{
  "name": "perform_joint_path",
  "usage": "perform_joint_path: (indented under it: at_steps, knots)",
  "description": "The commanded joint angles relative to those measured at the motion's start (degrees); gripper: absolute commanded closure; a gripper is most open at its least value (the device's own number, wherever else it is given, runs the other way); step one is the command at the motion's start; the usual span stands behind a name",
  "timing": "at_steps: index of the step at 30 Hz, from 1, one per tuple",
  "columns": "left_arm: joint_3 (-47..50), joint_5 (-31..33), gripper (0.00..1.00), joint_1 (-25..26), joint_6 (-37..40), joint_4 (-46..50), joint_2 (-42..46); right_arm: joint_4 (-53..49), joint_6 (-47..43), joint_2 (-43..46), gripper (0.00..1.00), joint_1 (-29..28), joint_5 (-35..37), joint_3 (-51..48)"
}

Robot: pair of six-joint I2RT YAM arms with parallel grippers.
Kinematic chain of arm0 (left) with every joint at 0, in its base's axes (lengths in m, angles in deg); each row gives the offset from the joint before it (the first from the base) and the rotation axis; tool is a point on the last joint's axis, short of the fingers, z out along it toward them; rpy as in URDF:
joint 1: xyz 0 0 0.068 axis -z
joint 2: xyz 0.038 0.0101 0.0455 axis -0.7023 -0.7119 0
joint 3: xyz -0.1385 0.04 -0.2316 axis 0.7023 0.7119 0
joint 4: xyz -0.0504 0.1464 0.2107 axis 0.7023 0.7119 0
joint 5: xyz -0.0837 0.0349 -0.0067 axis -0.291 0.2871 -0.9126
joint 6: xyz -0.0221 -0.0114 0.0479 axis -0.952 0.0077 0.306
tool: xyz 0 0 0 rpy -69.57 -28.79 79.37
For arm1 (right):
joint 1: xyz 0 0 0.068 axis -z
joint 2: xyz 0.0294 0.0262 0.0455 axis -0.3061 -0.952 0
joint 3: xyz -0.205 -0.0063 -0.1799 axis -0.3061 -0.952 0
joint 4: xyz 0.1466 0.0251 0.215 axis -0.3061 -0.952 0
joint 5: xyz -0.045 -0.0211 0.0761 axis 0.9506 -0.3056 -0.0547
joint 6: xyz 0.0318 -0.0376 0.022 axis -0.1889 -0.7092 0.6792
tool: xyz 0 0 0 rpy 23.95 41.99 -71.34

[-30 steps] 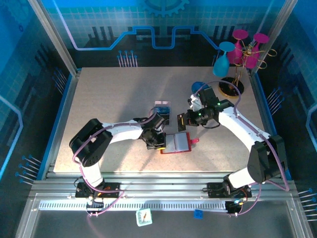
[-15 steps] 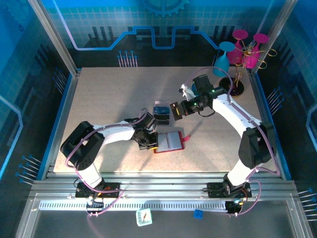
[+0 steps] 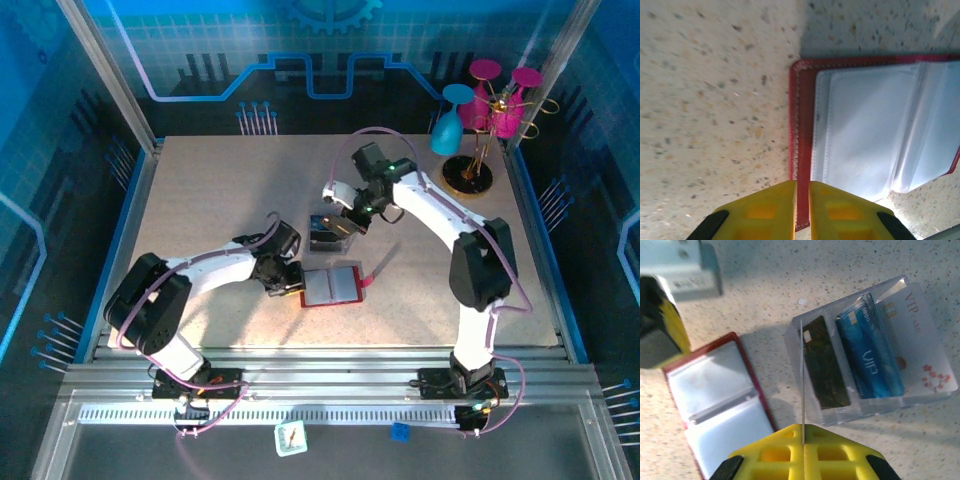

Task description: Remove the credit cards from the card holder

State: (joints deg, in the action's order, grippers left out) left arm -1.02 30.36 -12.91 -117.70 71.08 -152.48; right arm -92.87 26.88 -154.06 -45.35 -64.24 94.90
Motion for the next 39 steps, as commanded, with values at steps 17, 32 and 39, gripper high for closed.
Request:
perform_joint_path:
  at_steps: [17,32,39]
  knots:
    - [6.4,3.4,0.78,-5.9,0.1,5.9,13.1,-12.4,-13.8,-17.1,0.94,-5.0,10.7,17.6]
    - [6.5,2.9,0.77,-5.9,-0.7,5.8,13.3,-9.2,-12.3,-14.9,0.79,-6.0,12.7,17.4]
    - [6.6,2.3,0.77,-5.9,-0.8,4.7,12.6,-0.7,-9.7,-8.6,0.75,-6.1,18.0,11.2]
